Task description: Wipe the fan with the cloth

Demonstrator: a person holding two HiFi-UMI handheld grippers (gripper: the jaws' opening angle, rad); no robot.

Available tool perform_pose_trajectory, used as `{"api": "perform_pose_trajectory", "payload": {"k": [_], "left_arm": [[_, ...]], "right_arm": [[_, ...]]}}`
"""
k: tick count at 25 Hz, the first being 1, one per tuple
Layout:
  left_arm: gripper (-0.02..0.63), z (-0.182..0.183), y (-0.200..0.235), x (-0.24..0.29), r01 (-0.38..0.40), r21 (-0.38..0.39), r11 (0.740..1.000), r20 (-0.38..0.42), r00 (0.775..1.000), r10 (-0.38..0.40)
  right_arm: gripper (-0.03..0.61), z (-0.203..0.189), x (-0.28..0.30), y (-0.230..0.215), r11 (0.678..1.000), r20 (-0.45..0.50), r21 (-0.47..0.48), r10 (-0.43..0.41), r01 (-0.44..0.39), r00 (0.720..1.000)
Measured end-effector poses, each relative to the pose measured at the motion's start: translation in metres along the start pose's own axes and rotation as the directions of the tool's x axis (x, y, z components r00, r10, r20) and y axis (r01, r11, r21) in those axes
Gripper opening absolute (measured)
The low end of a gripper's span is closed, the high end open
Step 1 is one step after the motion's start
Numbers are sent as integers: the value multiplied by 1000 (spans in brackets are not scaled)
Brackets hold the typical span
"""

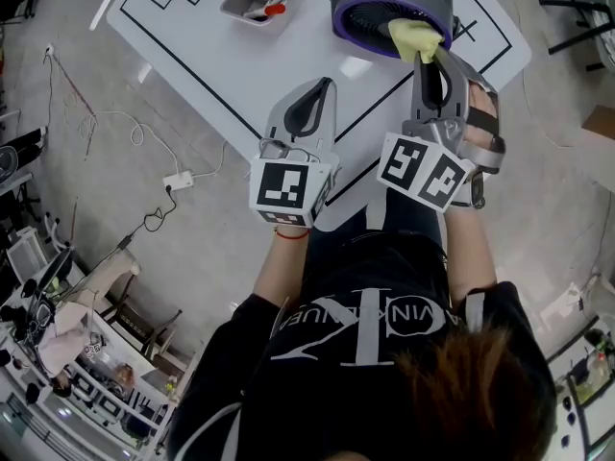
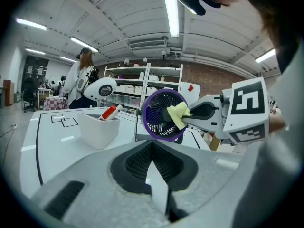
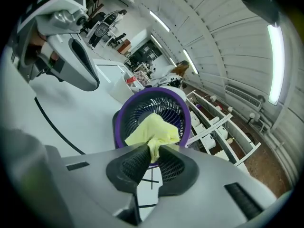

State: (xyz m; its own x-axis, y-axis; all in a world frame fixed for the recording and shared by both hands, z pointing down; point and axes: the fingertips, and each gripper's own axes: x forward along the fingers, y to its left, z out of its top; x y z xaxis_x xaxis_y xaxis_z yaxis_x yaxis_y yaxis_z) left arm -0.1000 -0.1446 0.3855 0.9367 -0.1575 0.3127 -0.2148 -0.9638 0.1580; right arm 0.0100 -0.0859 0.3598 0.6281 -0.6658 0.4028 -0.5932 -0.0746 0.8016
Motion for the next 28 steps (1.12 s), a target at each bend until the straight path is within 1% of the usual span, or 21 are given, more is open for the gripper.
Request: {"api": "perform_pose_trajectory", "payload": {"k": [4,8,12,15,21,28], "left_arm": [[6,-1,-1,1,4,9,1000,-5,1000,-4],[6,-3,0,0,1,1,1000,-8,1000,-1],[6,-6,5,-1,-10,-6,1000,-11,1000,10],[6,-8,9,-3,-18,-11,1000,-13,1000,17],[6,-14,17,-7,-39,-18,999,-19,999,38],[6,-17,19,-9,-38,-18,999,-31,999,37]], "right_arm": [[28,-5,2,8,1000,-20,10,30,-30,999],[31,-7,7,22,997,-41,1,83,-83,996],[34,-1,14,42,989,-49,-20,148,-149,988],[34,8,19,53,983,-40,-14,182,-182,983],[34,23,28,60,978,-13,25,207,-206,978],[35,35,31,57,964,20,149,219,-220,975]]}}
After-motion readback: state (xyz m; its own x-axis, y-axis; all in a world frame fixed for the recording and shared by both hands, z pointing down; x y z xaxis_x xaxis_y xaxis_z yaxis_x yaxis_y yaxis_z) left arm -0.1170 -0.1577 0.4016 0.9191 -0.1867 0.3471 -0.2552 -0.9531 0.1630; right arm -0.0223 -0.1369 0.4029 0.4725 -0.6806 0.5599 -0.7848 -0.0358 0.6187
